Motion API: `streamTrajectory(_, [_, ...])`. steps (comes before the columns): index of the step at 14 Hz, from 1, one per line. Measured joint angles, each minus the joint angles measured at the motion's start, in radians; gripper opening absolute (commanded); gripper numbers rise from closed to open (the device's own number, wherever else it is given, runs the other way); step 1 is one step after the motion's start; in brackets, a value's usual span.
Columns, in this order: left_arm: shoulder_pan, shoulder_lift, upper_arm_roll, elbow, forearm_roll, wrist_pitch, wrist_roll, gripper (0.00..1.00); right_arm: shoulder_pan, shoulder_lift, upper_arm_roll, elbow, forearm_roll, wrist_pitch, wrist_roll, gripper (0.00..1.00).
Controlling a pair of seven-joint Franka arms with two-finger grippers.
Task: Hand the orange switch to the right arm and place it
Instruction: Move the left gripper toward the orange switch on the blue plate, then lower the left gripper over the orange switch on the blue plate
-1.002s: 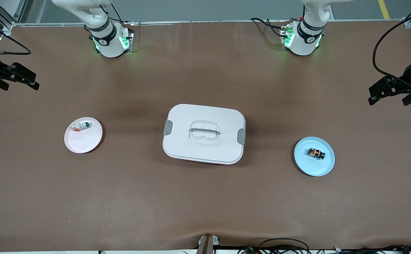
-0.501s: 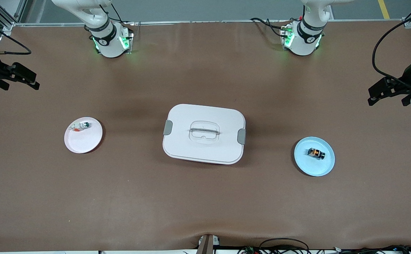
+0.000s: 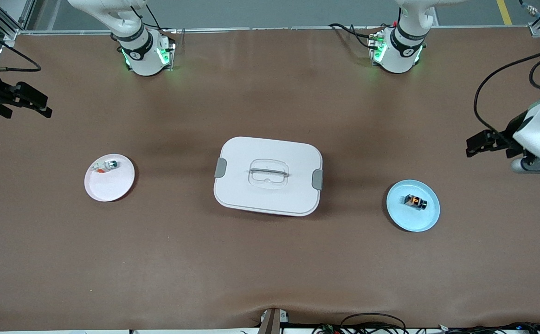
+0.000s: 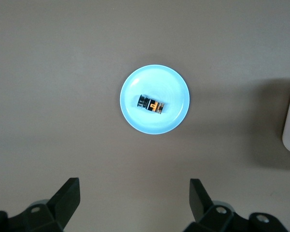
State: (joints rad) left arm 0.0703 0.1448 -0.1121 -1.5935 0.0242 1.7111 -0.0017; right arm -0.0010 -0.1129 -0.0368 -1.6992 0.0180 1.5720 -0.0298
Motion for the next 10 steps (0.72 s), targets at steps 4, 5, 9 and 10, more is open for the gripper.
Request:
streamTrajectory(4, [0.0,0.087,0.0,-0.003,0.0,0.066,0.011,1.0,0.0,0.0,-0.001,-0.001,0.0,-0.001,0.0,1.0])
streamTrajectory(5, [0.0,0.112,0.0,-0.003,0.0,0.087,0.012,1.0,0.0,0.0,-0.001,-0.001,0.0,-0.001,0.0,1.0])
streamTrajectory(9, [0.0,0.191,0.0,-0.009,0.0,0.159,0.113,1.0,-0.001,0.0,-0.003,-0.001,0.0,-0.001,0.0,1.0])
streamTrajectory(10, [0.0,0.207,0.0,-0.013,0.0,0.18,0.137,1.0,-0.001,0.0,-0.003,-0.001,0.0,-0.001,0.0,1.0])
